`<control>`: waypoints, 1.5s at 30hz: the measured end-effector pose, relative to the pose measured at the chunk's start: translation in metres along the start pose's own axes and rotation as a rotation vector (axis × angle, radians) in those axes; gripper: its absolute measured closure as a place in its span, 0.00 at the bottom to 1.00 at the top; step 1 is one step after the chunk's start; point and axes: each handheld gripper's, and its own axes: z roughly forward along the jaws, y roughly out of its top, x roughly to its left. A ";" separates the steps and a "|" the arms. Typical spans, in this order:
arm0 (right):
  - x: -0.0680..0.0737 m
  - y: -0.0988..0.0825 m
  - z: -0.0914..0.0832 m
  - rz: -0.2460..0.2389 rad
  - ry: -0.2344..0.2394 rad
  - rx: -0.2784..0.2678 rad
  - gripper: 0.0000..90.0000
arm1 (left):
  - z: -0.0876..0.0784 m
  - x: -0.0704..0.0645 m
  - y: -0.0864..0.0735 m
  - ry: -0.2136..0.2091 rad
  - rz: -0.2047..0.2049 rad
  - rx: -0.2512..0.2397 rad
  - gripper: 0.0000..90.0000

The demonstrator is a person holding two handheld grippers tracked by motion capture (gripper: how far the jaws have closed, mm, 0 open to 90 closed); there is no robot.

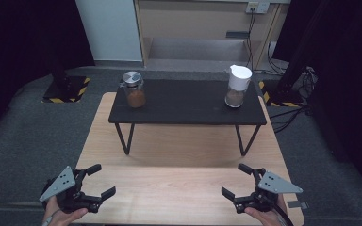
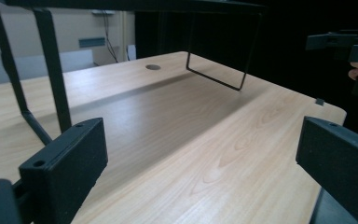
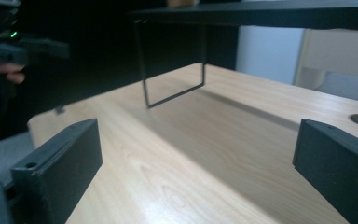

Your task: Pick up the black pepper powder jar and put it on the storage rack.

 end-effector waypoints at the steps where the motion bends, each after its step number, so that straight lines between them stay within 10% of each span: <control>1: 0.001 -0.001 -0.001 0.002 -0.014 -0.002 0.01 | -0.001 -0.001 0.000 0.009 0.002 -0.006 0.01; 21: 0.007 -0.017 -0.014 0.022 -0.142 -0.021 0.02 | -0.012 -0.003 -0.009 0.125 -0.012 -0.084 0.01; 45: 0.005 -0.018 -0.010 -0.003 -0.093 -0.010 0.03 | -0.005 0.000 -0.004 0.048 0.034 -0.033 0.02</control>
